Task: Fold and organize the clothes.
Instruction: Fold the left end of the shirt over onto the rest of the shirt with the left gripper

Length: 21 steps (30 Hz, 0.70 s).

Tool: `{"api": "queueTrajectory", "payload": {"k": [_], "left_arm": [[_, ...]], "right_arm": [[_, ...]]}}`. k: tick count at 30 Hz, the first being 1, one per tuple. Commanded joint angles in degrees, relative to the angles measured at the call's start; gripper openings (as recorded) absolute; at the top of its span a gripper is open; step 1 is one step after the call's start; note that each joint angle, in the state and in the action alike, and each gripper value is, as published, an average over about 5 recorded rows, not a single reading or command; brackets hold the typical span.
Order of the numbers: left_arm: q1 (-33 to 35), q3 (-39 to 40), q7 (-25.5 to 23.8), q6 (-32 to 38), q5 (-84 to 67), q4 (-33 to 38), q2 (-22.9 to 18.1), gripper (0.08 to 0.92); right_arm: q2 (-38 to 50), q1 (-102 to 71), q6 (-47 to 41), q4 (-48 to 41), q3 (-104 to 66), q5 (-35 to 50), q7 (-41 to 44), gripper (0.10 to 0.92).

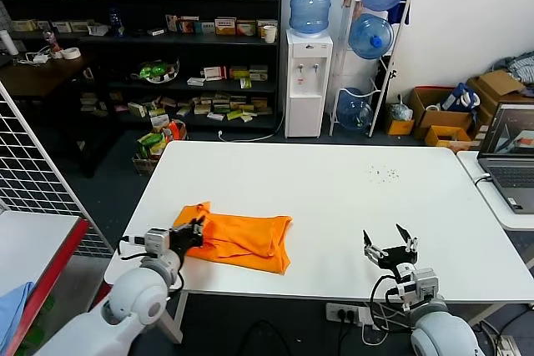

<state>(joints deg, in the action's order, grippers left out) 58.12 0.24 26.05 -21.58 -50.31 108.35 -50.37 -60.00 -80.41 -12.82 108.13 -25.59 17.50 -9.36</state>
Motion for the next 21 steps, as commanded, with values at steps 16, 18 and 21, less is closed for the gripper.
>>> {"api": "queueTrajectory", "payload": {"k": [16, 18, 21], "left_arm": [[-4.2, 8.9, 1.0, 3.3, 2.5, -5.6, -20.1, 0.138], [-4.4, 8.2, 0.8, 4.9, 2.4, -7.0, -20.8, 0.173], [-4.3, 7.1, 0.8, 6.7, 1.4, -8.0, -21.1, 0.255]], "right_arm": [[-0.6, 0.7, 0.7, -2.1, 0.1, -2.2, 0.2, 0.823], [-0.6, 0.8, 0.7, -2.2, 0.3, -2.2, 0.2, 0.823], [-0.5, 0.9, 0.5, -2.1, 0.6, -2.1, 0.2, 0.823]]}}
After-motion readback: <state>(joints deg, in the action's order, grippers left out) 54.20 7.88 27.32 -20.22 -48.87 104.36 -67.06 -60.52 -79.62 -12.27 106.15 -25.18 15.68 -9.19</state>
